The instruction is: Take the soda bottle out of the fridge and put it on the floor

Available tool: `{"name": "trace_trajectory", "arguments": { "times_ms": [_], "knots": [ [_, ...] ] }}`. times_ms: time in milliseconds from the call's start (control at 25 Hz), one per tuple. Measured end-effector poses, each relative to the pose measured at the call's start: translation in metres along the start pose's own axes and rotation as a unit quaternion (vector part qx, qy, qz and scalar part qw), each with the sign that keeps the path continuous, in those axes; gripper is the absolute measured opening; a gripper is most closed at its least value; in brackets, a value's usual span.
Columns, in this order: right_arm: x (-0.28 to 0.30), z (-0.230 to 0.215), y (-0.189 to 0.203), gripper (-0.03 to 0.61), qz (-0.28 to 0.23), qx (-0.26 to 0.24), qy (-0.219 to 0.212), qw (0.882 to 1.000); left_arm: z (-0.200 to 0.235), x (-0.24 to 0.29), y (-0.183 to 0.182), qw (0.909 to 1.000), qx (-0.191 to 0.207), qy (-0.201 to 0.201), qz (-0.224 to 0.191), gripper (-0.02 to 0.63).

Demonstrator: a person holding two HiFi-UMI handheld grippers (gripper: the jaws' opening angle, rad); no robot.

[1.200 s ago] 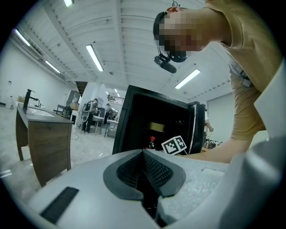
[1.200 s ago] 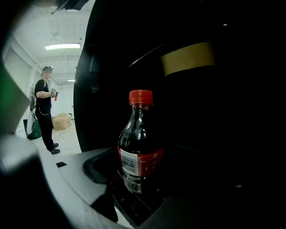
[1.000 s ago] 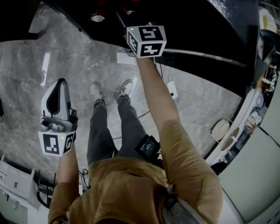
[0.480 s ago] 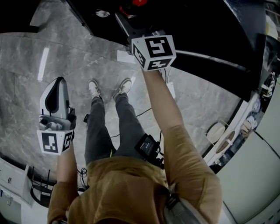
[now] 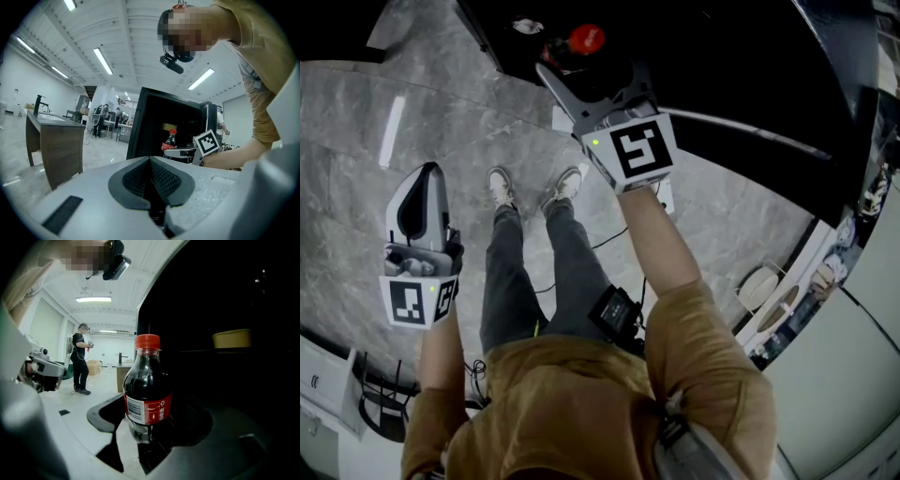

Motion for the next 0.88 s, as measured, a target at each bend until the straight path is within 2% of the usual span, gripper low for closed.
{"name": "trace_trajectory", "arguments": {
  "times_ms": [160,360,880],
  "knots": [
    [-0.008,0.02,0.01,0.291,-0.006,-0.004,-0.029,1.0,0.004,-0.001,0.014,1.0,0.0,-0.005,0.004,0.0],
    [-0.022,0.046,0.042,0.291,0.022,0.006,-0.059,0.998,0.007,-0.011,0.039,0.9998,-0.002,-0.017,0.008,0.0],
    [-0.026,0.089,0.128,0.291,0.051,0.002,-0.097,0.994,0.027,-0.03,0.123,0.9987,0.004,-0.043,0.026,0.0]
  ]
}}
Point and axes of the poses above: the fingertips, and each gripper's own axes: x forward along the fingers, z to its left, y out of its underside, the point moved 7 cm from there along -x, backward along the fingers, and after that the axes turned 12 degrees about y, right-handed, at the moved point
